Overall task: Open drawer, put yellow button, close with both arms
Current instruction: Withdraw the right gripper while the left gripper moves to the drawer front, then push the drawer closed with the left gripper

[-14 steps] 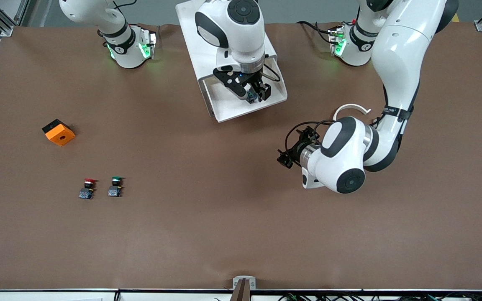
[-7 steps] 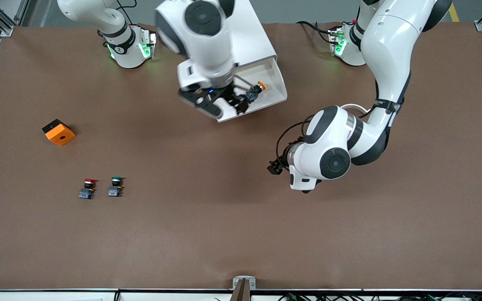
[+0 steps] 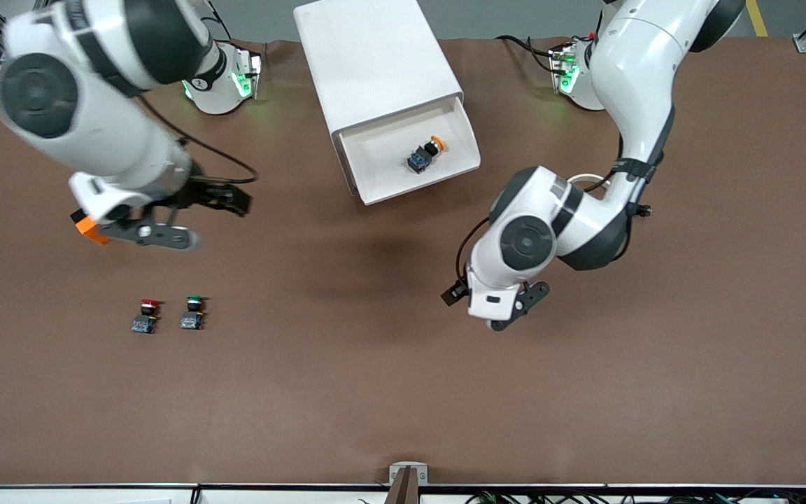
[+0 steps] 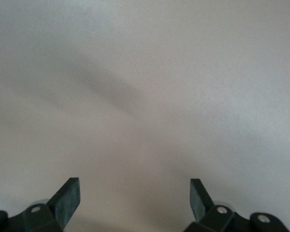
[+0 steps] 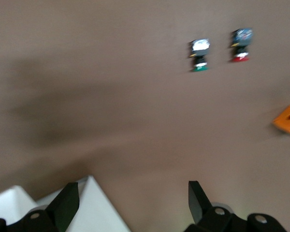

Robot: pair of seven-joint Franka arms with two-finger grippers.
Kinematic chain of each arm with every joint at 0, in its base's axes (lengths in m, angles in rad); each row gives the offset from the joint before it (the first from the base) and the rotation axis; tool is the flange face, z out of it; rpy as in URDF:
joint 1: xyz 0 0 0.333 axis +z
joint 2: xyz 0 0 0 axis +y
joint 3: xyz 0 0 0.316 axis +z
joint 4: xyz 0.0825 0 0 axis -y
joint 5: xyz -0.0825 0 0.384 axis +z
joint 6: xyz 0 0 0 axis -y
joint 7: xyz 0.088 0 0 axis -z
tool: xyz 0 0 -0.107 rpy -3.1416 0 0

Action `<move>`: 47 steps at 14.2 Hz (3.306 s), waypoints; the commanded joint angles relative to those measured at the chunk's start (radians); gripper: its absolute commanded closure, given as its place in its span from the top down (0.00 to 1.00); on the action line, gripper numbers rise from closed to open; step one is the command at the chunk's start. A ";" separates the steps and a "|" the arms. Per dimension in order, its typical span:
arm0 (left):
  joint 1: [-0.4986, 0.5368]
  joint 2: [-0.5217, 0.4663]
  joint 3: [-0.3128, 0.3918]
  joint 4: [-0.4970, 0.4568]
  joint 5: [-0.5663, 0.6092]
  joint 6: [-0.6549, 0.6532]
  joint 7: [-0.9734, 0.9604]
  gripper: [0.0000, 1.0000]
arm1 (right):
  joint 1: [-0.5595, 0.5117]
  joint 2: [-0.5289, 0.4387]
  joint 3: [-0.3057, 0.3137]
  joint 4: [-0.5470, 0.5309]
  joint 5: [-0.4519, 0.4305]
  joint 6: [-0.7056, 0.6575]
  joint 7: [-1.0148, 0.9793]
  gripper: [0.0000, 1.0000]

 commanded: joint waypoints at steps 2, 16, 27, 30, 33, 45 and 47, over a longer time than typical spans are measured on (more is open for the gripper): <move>-0.039 -0.026 0.005 -0.017 0.063 0.010 -0.009 1.00 | -0.175 -0.040 0.024 -0.011 -0.037 -0.071 -0.243 1.00; -0.056 -0.087 -0.106 -0.094 0.052 -0.080 -0.090 1.00 | -0.387 -0.041 0.022 0.088 -0.042 -0.151 -0.386 1.00; -0.044 -0.215 -0.210 -0.273 0.035 -0.096 -0.094 1.00 | -0.416 -0.263 0.025 -0.045 -0.036 -0.169 -0.392 1.00; -0.045 -0.218 -0.228 -0.284 0.036 -0.085 -0.092 1.00 | -0.414 -0.329 0.027 -0.137 -0.037 -0.134 -0.392 1.00; -0.047 -0.218 -0.247 -0.286 0.036 -0.085 -0.094 1.00 | -0.411 -0.394 0.028 -0.235 -0.037 -0.082 -0.392 1.00; -0.056 -0.213 -0.320 -0.290 -0.095 -0.099 -0.094 1.00 | -0.410 -0.409 0.025 -0.235 -0.077 -0.030 -0.467 1.00; -0.057 -0.205 -0.330 -0.290 -0.131 -0.099 -0.092 1.00 | -0.413 -0.411 0.024 -0.235 -0.077 -0.025 -0.478 1.00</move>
